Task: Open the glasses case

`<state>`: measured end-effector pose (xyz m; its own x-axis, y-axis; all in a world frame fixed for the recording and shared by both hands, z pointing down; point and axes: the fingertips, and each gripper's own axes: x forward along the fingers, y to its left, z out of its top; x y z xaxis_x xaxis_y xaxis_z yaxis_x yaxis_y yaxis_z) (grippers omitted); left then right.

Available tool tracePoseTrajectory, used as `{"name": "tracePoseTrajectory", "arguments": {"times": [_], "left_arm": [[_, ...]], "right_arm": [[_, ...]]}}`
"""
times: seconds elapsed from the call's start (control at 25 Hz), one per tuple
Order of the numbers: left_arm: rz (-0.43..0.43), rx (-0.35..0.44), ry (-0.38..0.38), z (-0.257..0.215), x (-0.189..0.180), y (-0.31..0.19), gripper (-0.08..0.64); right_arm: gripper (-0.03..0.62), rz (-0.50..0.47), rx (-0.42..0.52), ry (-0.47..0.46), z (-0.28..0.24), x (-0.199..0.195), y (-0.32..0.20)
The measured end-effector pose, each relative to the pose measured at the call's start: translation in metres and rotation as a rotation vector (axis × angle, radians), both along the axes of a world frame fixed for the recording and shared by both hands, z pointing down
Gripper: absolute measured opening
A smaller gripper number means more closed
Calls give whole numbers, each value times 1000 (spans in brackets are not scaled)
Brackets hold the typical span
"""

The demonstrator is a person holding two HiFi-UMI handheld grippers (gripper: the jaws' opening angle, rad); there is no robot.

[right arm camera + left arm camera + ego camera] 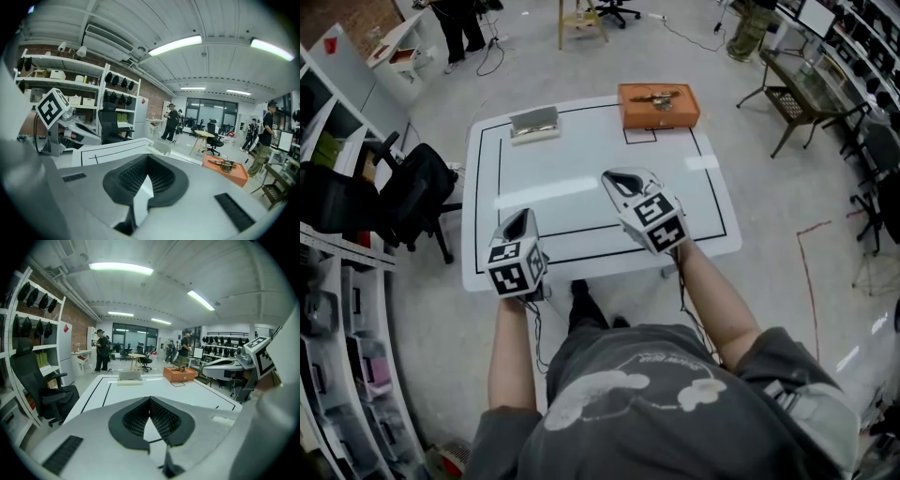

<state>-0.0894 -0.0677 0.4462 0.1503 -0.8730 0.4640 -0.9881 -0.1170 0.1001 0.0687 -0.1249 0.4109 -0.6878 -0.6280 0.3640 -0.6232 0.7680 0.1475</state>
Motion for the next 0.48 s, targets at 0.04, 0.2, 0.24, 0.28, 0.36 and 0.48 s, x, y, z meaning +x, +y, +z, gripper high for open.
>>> {"name": "tracePoseTrajectory", "arguments": {"times": [0.04,0.2,0.24,0.28,0.36,0.48], "left_arm": [[1,-2,-3,1,4,7,2],[4,-25,-14,12,20,35,2],[2,-30,-12,14,23,41,2],[-1,-35,-10,16,25,46,2],[-6,-43,-7,19,30,55,2],[-10,-50,-4,23,37,64,2]], "right_arm": [[-2,-8,-2,3,1,3,7],[-2,-32,-15,6,10,14,31],[-2,-35,-20,5,12,16,36],[-2,-37,-24,5,13,18,41],[-2,-38,-32,4,17,23,48],[-2,-36,-40,3,21,30,56]]}}
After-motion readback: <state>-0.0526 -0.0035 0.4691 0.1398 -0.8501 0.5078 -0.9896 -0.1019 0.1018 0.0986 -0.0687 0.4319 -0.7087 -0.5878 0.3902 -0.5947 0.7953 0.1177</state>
